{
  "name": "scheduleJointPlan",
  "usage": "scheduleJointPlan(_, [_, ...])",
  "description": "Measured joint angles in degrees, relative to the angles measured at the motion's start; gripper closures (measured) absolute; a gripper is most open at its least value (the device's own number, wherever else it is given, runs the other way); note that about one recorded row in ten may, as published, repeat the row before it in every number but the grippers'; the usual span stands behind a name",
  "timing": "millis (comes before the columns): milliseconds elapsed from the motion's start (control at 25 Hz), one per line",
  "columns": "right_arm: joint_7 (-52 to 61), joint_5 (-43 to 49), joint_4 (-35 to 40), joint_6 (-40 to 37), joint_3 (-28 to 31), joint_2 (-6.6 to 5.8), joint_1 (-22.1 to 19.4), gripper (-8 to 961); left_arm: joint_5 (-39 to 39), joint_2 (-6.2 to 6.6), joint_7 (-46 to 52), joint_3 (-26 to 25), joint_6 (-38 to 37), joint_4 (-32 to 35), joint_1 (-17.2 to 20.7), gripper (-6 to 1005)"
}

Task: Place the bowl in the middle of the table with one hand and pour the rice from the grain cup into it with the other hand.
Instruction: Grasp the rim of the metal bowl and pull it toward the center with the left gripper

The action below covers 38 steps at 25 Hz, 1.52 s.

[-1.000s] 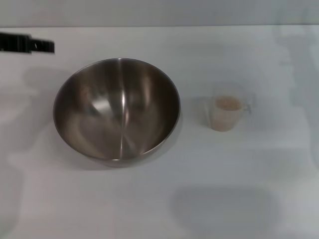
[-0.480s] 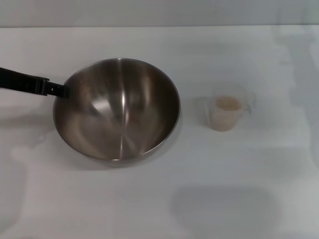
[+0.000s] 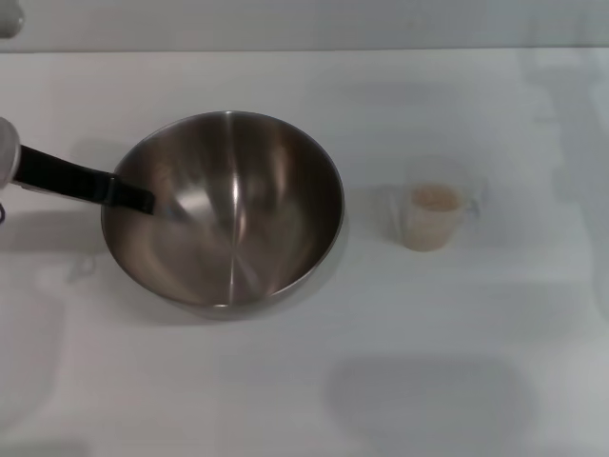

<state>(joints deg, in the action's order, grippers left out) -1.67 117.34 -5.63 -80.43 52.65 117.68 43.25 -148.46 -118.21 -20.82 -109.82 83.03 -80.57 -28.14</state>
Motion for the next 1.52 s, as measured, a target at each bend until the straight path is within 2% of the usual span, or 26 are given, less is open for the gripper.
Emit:
scheduleJointPlan(240, [-0.02, 0.0, 0.0, 0.0, 0.0, 0.0, 0.03, 300, -0.14, 0.06, -1.58, 0.12, -0.35, 3.2, -1.59, 329])
scheduleJointPlan(520, [-0.06, -0.12, 0.0, -0.04, 0.0, 0.0, 0.08, 301, -0.31, 0.13, -2.43, 0.18, -0.39, 3.99, -2.53, 344])
scheduleJointPlan(960, [-0.09, -0.18, 0.0, -0.37, 0.0, 0.0, 0.08, 300, -0.35, 0.21, -3.17, -0.01, -0.33, 6.08, -3.85, 809])
scheduleJointPlan(1200, [-0.09, -0.35, 0.0, -0.52, 0.0, 0.0, 0.07, 299, -0.33, 0.23, -3.18, -0.24, -0.33, 6.21, -4.03, 915])
scheduleJointPlan(1520, [-0.09, -0.39, 0.0, -0.53, 0.0, 0.01, 0.07, 299, 0.64, 0.17, -3.35, -3.7, -0.33, 6.98, -5.53, 947])
